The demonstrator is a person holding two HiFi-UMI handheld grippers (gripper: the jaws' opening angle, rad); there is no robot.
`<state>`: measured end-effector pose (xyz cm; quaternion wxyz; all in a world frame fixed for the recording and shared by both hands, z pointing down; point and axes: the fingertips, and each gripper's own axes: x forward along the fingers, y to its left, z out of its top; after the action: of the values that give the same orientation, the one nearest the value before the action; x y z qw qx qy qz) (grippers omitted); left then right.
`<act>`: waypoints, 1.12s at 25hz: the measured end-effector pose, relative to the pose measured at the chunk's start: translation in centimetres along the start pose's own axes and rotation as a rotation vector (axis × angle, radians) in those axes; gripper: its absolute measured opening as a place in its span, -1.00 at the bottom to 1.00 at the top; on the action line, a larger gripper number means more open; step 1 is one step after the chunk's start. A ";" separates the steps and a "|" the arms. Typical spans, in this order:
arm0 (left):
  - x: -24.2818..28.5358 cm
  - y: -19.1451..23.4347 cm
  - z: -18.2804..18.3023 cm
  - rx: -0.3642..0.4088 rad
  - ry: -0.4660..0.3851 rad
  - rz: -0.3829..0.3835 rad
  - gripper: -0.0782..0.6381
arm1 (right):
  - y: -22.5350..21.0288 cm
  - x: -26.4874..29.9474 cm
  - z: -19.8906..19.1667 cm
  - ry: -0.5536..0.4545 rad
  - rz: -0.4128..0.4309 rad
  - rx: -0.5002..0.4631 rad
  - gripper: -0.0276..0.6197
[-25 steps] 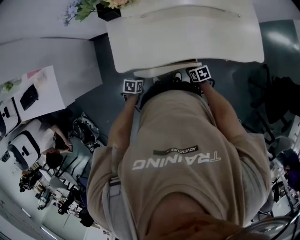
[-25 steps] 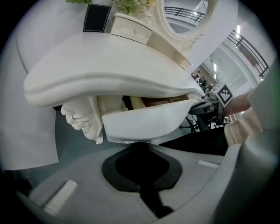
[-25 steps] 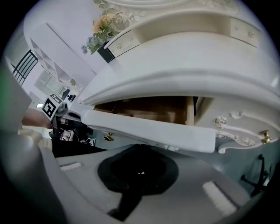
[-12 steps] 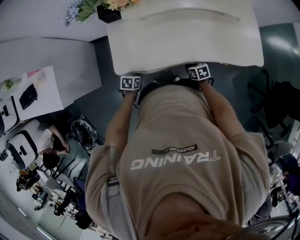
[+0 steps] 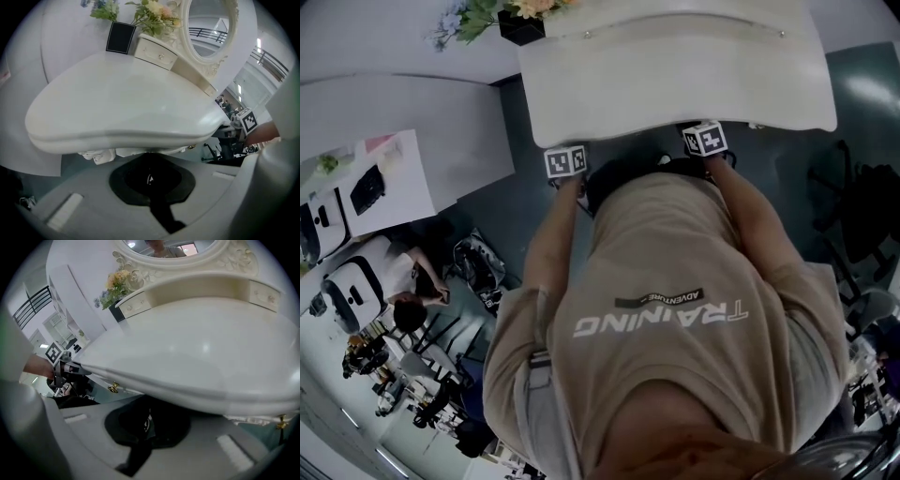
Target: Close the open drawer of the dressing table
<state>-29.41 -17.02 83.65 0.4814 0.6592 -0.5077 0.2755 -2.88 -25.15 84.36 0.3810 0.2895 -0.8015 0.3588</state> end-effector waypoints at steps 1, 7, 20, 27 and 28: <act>0.0 -0.3 -0.1 -0.002 -0.011 -0.003 -0.78 | -0.1 -0.4 -0.2 -0.008 0.001 -0.003 -0.90; -1.9 -3.0 -1.0 0.005 -0.068 -0.028 -0.78 | 2.2 -3.7 -0.5 -0.064 0.089 -0.113 -0.90; -15.0 -15.5 12.8 0.334 -0.495 -0.085 -0.78 | 11.1 -16.1 12.9 -0.374 0.117 -0.392 -0.90; -28.1 -20.4 24.5 0.538 -0.862 -0.088 -0.78 | 16.4 -24.7 25.8 -0.703 0.035 -0.503 -0.90; -30.1 -21.0 25.9 0.558 -0.904 -0.084 -0.78 | 17.4 -26.7 27.5 -0.753 0.020 -0.518 -0.90</act>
<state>-23.08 -28.06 40.57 0.0316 0.8349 -0.5452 0.0691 -12.30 -31.96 43.96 0.1194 0.2869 -0.9503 0.0199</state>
